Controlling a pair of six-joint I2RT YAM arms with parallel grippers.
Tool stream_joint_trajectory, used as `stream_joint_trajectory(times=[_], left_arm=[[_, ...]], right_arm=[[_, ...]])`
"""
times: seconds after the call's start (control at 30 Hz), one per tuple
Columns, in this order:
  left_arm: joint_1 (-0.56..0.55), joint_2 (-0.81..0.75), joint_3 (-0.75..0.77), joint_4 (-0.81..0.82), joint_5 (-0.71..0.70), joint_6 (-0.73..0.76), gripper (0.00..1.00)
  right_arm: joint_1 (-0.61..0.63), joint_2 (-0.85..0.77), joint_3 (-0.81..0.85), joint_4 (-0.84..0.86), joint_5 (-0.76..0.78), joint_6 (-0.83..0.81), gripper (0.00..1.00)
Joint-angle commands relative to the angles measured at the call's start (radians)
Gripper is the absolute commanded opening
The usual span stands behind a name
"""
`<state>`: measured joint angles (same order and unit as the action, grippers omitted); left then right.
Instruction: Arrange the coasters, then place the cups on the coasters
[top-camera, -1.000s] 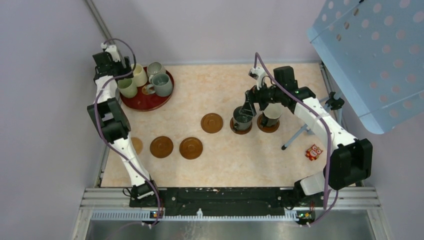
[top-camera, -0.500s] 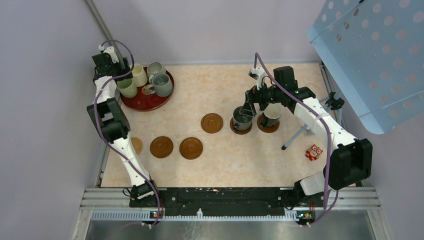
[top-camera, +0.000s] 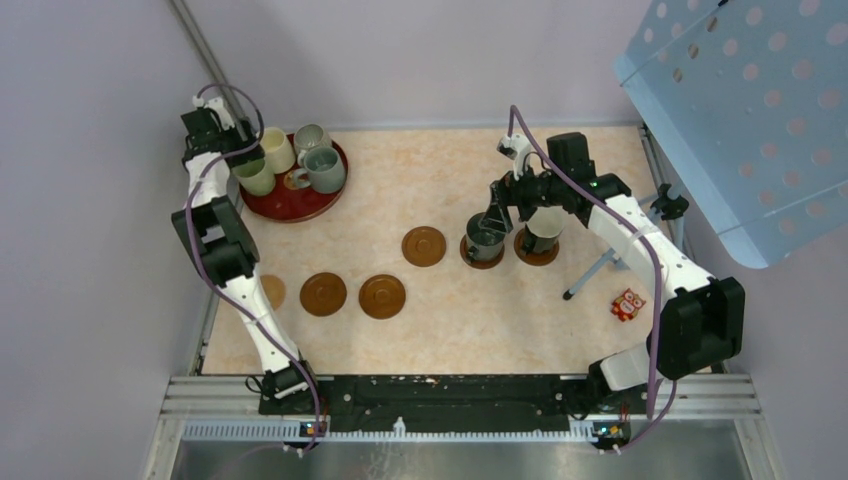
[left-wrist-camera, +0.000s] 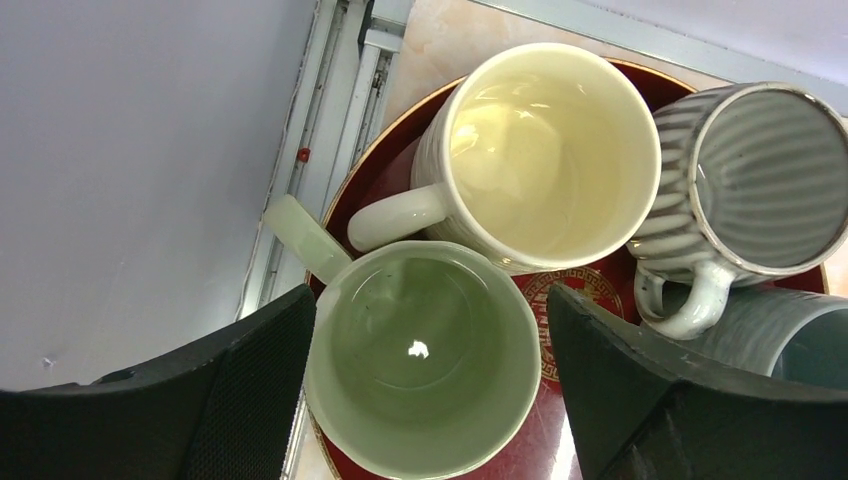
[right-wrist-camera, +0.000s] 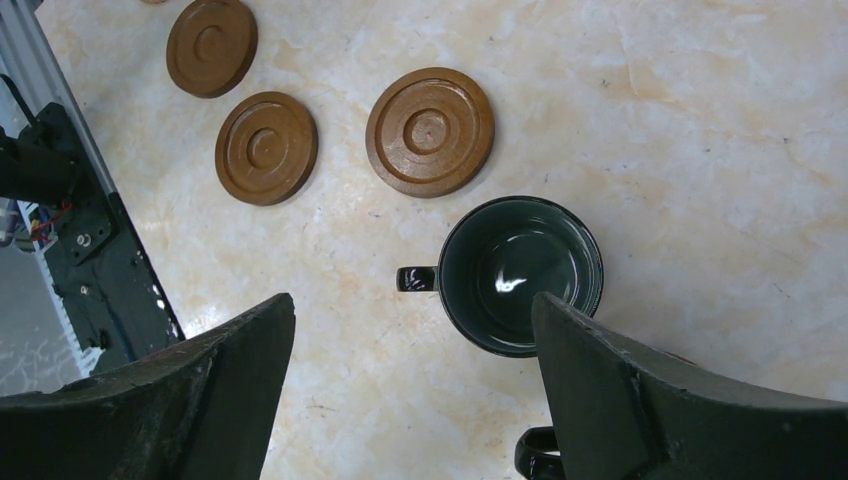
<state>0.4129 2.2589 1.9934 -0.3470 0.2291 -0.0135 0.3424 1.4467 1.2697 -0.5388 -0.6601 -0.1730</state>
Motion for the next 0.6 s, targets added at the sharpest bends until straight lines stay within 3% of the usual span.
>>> stream_joint_trajectory(times=[0.0, 0.27, 0.57], left_arm=[[0.010, -0.056, -0.039, -0.001, 0.059, -0.062, 0.89], [0.012, -0.150, -0.180, 0.032, 0.083, -0.132, 0.90], [0.012, -0.265, -0.357, 0.097, 0.241, -0.214, 0.89]], right_arm=[[-0.008, -0.017, 0.016, 0.024, -0.010, -0.013, 0.87], [-0.008, -0.033, 0.008, 0.020, -0.006, -0.016, 0.87], [-0.008, -0.046, -0.006, 0.021, -0.004, -0.019, 0.87]])
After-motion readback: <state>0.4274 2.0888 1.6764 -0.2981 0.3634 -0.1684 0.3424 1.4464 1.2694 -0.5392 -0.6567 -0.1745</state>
